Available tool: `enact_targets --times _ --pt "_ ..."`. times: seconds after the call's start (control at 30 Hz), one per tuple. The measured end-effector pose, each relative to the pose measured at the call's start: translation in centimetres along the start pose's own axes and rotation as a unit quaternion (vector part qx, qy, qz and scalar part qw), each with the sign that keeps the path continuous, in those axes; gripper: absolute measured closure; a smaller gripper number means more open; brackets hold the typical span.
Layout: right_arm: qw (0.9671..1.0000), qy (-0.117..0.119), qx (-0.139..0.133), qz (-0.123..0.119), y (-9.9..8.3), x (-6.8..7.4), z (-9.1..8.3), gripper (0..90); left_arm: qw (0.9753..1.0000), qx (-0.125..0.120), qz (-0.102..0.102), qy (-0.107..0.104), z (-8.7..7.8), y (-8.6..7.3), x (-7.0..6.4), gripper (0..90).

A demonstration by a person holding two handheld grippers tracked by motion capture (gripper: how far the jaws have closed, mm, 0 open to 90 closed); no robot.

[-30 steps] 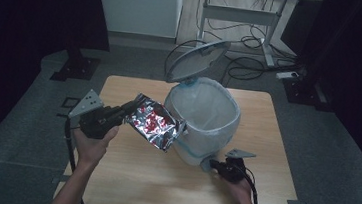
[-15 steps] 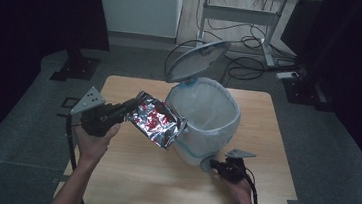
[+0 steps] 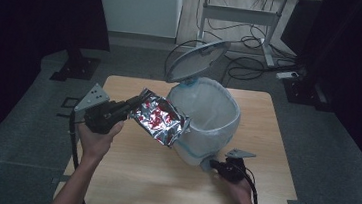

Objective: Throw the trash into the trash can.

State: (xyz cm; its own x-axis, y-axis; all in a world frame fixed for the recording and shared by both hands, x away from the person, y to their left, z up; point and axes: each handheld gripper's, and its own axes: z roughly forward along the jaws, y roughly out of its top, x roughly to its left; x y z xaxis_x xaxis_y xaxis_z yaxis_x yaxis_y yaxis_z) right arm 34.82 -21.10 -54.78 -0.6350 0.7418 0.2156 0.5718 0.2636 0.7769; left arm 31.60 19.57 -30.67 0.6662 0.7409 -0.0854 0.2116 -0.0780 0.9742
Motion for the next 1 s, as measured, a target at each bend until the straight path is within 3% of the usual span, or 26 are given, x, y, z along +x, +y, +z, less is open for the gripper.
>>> enact_targets --times 1.0 --pt "1.0 0.0 0.0 -0.001 0.0 0.0 0.0 89.6 0.9999 -0.003 0.01 0.001 1.2 1.7 -0.7 90.0"
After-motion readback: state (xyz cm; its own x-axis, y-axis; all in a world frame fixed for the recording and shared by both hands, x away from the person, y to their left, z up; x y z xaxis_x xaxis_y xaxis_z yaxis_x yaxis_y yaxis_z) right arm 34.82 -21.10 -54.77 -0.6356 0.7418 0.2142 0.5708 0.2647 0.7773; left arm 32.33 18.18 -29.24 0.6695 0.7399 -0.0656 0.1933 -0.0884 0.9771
